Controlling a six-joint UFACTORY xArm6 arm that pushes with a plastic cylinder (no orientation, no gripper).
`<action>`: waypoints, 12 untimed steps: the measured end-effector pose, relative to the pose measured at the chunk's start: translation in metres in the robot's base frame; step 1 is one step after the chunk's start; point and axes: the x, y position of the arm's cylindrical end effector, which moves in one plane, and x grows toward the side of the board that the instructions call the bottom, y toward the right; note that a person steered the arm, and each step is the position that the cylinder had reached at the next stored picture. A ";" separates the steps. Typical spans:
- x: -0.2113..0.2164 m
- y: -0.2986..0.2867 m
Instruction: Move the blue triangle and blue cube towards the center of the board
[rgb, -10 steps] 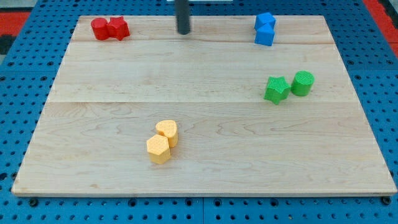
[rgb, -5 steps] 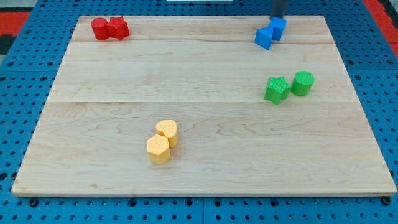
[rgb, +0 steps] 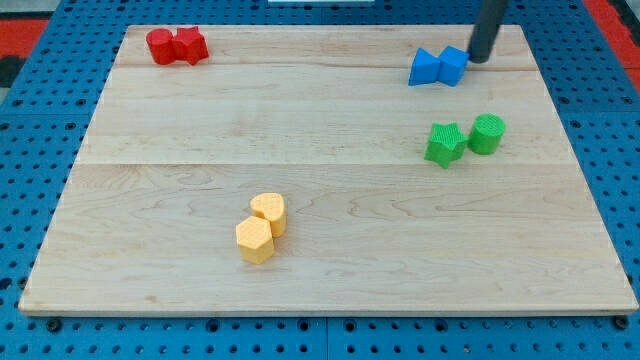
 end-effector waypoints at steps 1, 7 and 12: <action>0.019 -0.044; 0.103 -0.195; 0.046 -0.186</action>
